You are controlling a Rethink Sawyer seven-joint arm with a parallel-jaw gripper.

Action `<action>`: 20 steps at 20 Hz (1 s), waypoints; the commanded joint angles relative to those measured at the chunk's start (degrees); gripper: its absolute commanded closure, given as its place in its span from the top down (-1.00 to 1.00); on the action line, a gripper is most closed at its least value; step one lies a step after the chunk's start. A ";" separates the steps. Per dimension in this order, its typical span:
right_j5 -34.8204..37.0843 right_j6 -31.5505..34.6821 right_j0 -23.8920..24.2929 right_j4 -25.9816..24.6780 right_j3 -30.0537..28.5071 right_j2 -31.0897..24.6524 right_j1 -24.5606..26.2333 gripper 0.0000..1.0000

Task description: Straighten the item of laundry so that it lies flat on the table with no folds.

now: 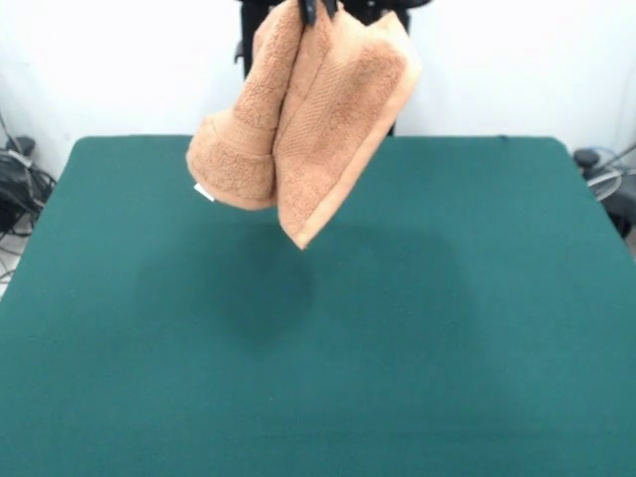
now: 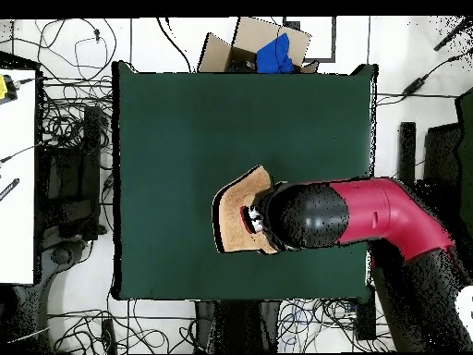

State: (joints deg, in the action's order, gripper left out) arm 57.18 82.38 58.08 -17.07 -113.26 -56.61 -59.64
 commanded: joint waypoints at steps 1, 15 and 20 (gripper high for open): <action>-4.66 -0.21 -2.31 -0.90 -3.74 -0.40 -0.75 -1.00; -9.02 0.87 -2.54 -0.65 -5.19 -0.66 -2.06 1.00; -8.23 0.35 -2.76 -0.16 -5.13 -0.43 -2.13 1.00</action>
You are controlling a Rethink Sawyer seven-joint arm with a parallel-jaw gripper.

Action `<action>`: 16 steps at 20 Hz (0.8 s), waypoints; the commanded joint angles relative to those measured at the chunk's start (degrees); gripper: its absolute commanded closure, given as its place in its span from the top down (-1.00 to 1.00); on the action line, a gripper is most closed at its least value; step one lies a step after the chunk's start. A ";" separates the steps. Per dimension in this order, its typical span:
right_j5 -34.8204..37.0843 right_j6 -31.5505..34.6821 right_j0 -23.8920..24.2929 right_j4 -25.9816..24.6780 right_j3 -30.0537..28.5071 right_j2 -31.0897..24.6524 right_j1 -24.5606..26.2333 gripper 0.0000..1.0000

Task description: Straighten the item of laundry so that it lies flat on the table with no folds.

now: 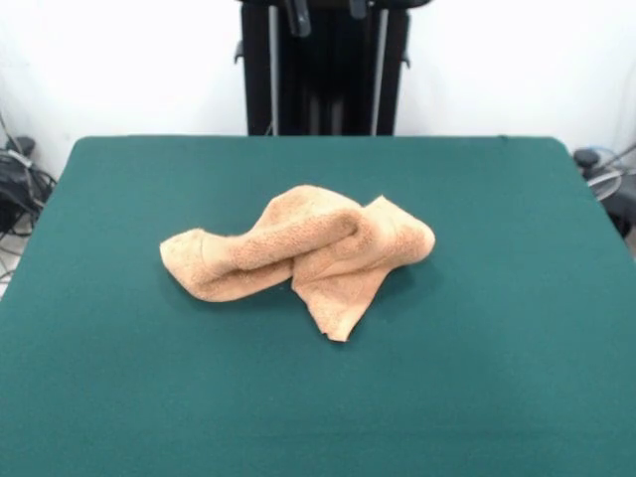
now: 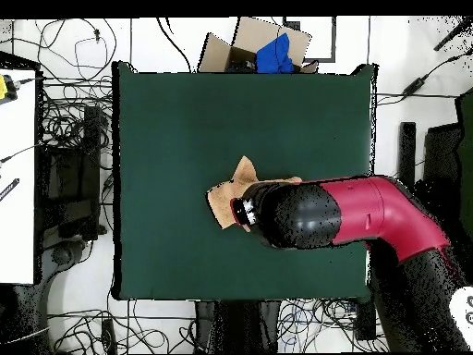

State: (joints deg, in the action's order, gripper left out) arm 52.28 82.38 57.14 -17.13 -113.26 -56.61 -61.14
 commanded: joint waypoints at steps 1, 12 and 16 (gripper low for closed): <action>-3.27 0.24 -1.77 0.05 -5.23 -0.42 -0.60 1.00; -2.75 -0.04 -2.18 -0.34 -4.74 0.19 0.49 1.00; -6.68 4.93 -4.92 -4.25 -5.25 4.44 3.25 1.00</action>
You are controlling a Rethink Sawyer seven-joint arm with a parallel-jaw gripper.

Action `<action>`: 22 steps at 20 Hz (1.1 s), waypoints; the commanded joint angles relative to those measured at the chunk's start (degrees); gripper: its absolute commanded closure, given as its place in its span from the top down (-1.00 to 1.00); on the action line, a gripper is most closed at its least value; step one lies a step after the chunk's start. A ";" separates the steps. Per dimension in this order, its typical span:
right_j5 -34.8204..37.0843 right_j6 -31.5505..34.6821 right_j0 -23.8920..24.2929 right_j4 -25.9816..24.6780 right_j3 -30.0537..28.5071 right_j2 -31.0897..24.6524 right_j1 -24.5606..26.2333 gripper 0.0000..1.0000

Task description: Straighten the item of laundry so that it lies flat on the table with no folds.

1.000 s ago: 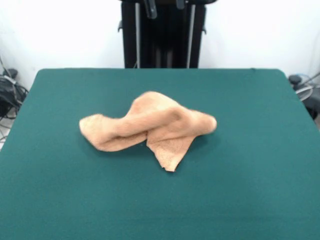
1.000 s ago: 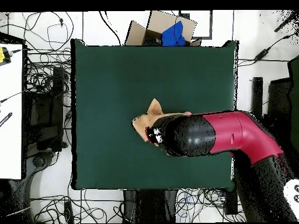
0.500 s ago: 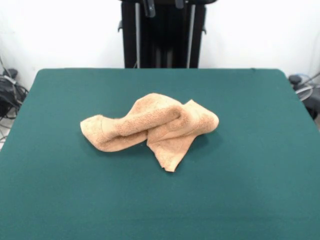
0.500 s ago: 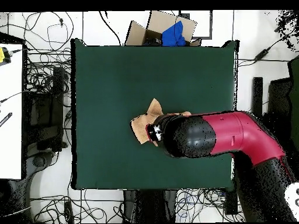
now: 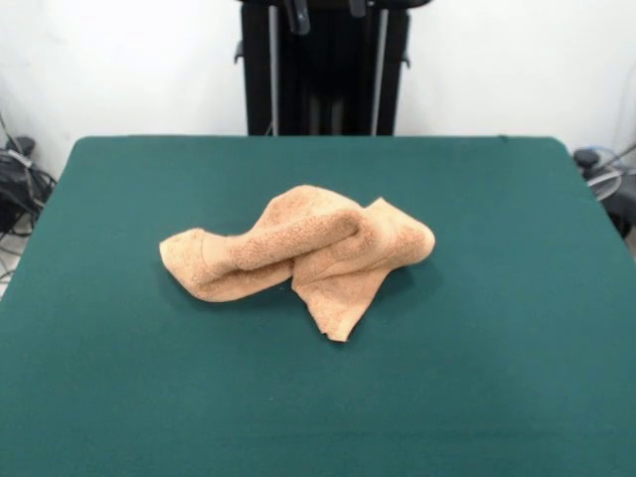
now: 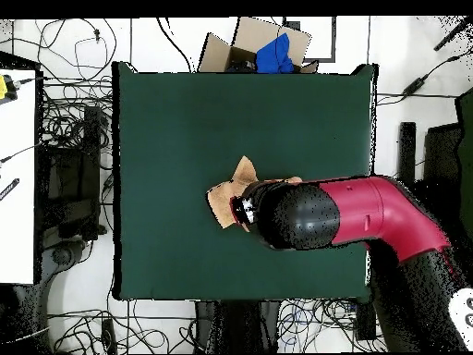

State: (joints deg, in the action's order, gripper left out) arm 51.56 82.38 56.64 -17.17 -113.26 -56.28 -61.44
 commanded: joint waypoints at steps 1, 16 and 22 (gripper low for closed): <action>-8.10 7.13 -5.81 -6.00 -5.33 6.00 4.26 1.00; -16.71 10.57 -11.68 -9.69 -4.55 18.33 9.83 1.00; -18.22 11.16 -12.95 -9.07 -4.41 20.79 9.96 1.00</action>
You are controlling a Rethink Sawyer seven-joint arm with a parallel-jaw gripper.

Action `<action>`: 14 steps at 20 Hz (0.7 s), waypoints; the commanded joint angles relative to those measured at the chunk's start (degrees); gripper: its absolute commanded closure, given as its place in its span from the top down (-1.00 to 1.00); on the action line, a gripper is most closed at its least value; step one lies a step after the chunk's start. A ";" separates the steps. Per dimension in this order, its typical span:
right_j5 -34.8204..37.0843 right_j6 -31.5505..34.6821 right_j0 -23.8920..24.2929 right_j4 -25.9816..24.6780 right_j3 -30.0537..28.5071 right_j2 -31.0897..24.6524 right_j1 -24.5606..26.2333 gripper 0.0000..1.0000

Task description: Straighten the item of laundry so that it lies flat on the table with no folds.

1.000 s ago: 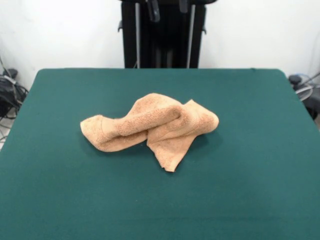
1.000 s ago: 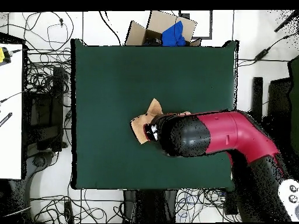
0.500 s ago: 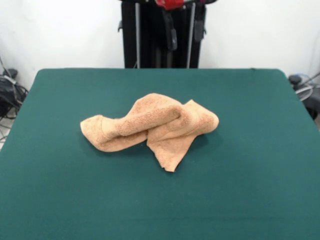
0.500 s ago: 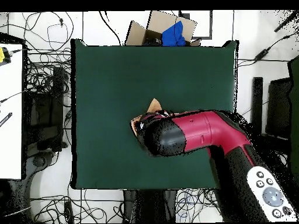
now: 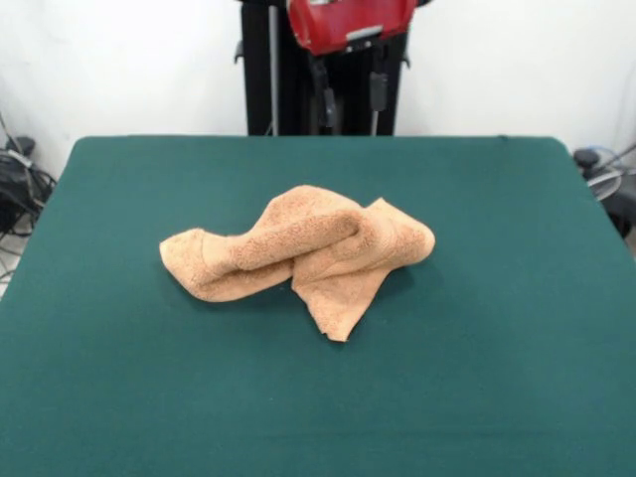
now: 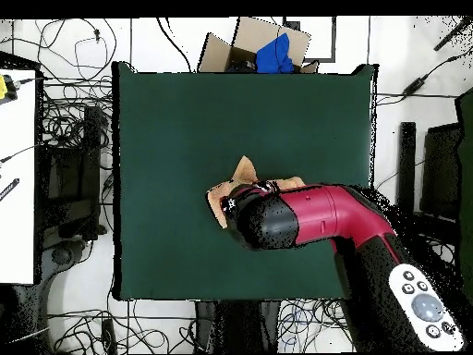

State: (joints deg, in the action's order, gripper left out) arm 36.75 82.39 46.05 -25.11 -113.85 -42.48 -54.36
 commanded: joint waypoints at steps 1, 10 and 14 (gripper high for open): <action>-3.41 11.15 -2.57 -0.87 -3.82 7.24 2.74 1.00; -4.14 11.71 -4.82 0.29 -3.54 9.77 3.31 1.00; -4.88 13.25 -6.33 0.90 -4.03 11.27 2.58 1.00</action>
State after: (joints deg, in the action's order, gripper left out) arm 36.56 82.39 42.77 -25.01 -114.40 -36.26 -53.71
